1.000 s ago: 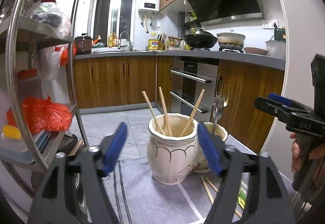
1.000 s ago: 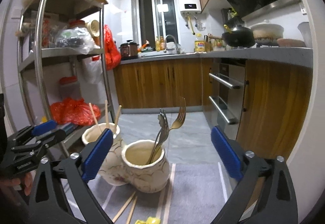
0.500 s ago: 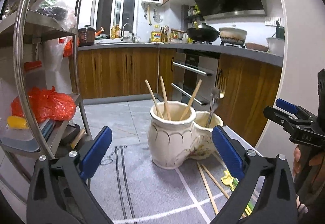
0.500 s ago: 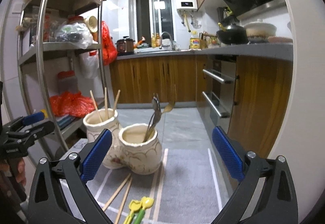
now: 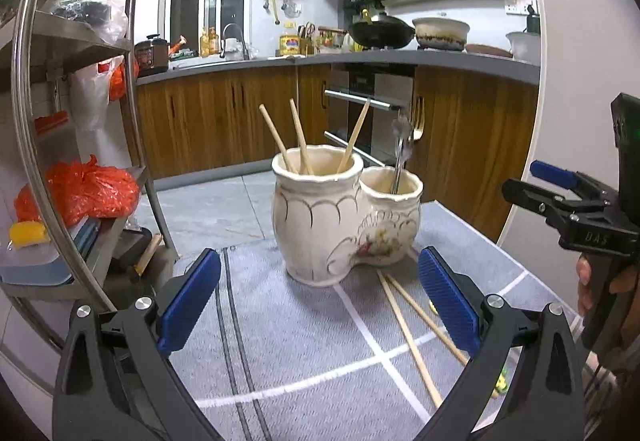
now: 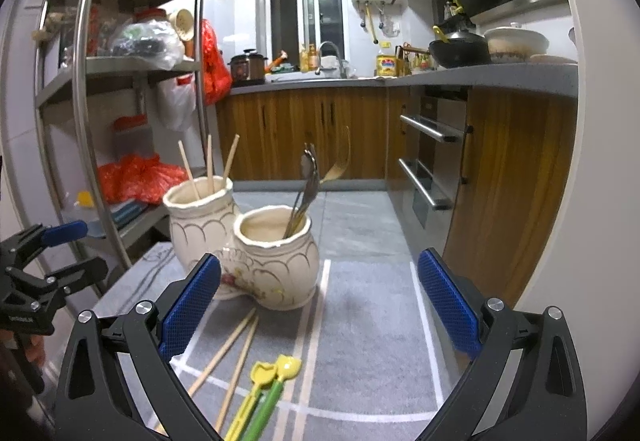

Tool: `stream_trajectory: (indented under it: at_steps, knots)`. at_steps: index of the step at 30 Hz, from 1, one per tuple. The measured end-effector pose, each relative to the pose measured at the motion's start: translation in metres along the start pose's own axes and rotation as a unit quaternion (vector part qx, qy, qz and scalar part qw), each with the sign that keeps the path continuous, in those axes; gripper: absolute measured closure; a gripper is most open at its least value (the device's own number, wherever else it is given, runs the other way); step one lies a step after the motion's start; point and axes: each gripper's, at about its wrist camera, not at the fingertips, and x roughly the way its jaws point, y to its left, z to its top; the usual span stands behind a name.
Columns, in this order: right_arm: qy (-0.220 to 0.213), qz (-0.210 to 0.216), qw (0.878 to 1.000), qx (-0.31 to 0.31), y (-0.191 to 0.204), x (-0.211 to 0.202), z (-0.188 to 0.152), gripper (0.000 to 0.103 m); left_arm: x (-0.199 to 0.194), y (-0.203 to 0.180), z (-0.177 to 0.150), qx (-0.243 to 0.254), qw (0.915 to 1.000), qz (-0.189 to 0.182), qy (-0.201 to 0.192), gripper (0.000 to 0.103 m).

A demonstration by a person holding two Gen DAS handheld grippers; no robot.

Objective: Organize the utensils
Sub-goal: 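Withdraw both tools from the holder back over the mat, then grasp a wooden chopstick with the left tool while the right tool grasps the green-handled yellow spoon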

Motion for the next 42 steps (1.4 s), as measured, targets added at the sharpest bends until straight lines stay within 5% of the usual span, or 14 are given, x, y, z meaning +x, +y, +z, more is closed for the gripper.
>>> stream_trajectory:
  at_steps: [15,27,32,37,42]
  knots:
    - [0.055,-0.011,0.998,-0.013,-0.012,0.007,-0.028,0.005,0.02,-0.013,-0.033,0.005,0.9968,-0.014,0.079,0.006]
    - [0.136,0.005,0.991,-0.008,-0.015,0.028,-0.053,0.005,0.058,-0.043,-0.056,0.019,0.9849,-0.029,0.17,0.006]
    - [0.165,0.018,0.986,-0.025,-0.008,0.037,-0.058,0.008,0.064,-0.056,-0.055,0.036,0.981,-0.035,0.187,0.016]
    - [0.199,0.051,0.978,-0.036,0.006,0.04,-0.061,0.046,0.064,-0.066,-0.059,0.048,0.9756,-0.064,0.204,0.038]
    - [0.224,0.077,0.971,-0.043,0.021,0.04,-0.066,0.068,0.069,-0.076,-0.065,0.062,0.9706,-0.076,0.22,0.053]
